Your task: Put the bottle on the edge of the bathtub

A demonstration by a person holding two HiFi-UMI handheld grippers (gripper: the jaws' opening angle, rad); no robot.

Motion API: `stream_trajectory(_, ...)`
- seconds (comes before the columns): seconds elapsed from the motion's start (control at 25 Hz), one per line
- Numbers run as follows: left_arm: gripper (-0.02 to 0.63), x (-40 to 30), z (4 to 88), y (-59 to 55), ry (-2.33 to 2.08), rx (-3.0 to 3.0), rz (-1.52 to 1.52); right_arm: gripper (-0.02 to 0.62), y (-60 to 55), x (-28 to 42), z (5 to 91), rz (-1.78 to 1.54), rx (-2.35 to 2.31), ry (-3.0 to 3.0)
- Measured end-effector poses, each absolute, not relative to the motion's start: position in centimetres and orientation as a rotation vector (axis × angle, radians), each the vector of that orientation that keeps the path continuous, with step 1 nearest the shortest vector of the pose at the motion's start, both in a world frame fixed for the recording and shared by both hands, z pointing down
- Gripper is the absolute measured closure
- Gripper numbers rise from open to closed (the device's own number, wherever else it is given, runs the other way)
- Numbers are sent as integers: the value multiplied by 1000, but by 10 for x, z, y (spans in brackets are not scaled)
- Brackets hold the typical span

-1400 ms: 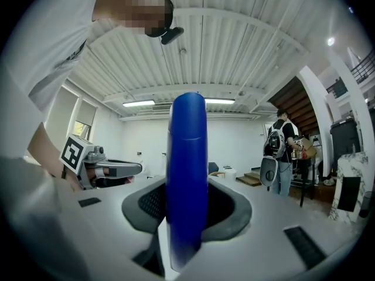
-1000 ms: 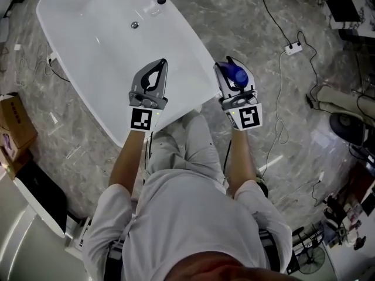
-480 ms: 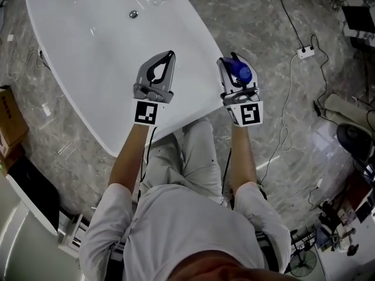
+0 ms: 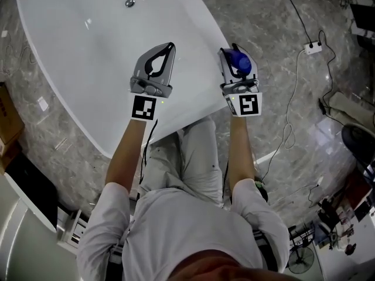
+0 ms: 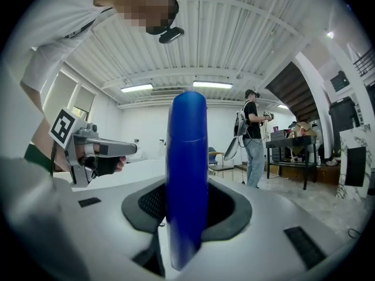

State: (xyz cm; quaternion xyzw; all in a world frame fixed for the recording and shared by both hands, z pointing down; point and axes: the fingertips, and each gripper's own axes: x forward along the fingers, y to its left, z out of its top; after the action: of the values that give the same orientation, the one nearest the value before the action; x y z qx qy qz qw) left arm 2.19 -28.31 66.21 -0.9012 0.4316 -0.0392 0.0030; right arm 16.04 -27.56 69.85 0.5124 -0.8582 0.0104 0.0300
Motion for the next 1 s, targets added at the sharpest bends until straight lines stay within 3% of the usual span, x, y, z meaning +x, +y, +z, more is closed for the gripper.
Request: stream_trajectory(1.0,609,22,671,-265,1327,-2886,-218,451,-274,165,742,80,1593,-2611)
